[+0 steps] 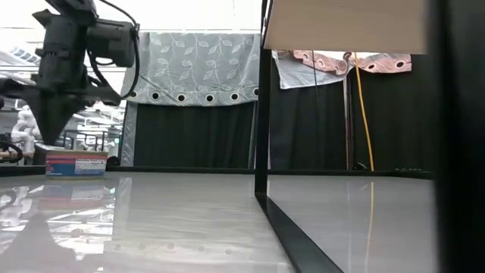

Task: Stack canned seafood by type on shelf
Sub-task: Stack the blue-pink tuna can on top of the other blue-pink tuna can on the shelf

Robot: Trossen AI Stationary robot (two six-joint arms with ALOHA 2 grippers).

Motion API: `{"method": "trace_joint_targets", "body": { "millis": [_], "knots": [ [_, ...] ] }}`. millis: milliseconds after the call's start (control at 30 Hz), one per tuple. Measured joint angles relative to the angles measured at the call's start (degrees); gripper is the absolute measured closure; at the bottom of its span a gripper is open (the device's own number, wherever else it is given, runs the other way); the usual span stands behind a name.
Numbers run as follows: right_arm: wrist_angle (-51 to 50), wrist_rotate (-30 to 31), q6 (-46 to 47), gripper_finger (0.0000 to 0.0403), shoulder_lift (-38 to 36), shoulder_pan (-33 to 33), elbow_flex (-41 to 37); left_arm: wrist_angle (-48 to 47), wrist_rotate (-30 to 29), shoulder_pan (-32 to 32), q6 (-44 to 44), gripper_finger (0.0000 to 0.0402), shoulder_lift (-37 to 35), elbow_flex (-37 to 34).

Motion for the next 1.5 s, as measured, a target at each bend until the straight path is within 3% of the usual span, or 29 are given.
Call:
{"method": "trace_joint_targets", "body": {
  "millis": [400, 733, 1000, 1500],
  "knots": [
    [1.82, 2.51, 0.47, 0.0063, 0.57, 0.0, 0.0, 10.5, 0.73, 1.3, -1.45, 0.0398, 1.75, -2.47],
    [1.89, 2.53, 0.16, 0.0063, 0.57, 0.0, 0.0, 34.06, 0.73, 1.16, -0.42, 0.0399, 7.29, -1.87],
    [1.89, 2.53, 0.53, 0.0063, 0.57, 0.0, 0.0, 27.69, -1.72, 1.38, -0.01, 0.0399, 7.7, 2.71],
    [1.83, 2.47, -1.07, 0.0063, 0.55, 0.0, 0.0, 42.24, -1.14, -0.13, 0.0, 0.0399, 17.88, 3.03]
  ]
}}
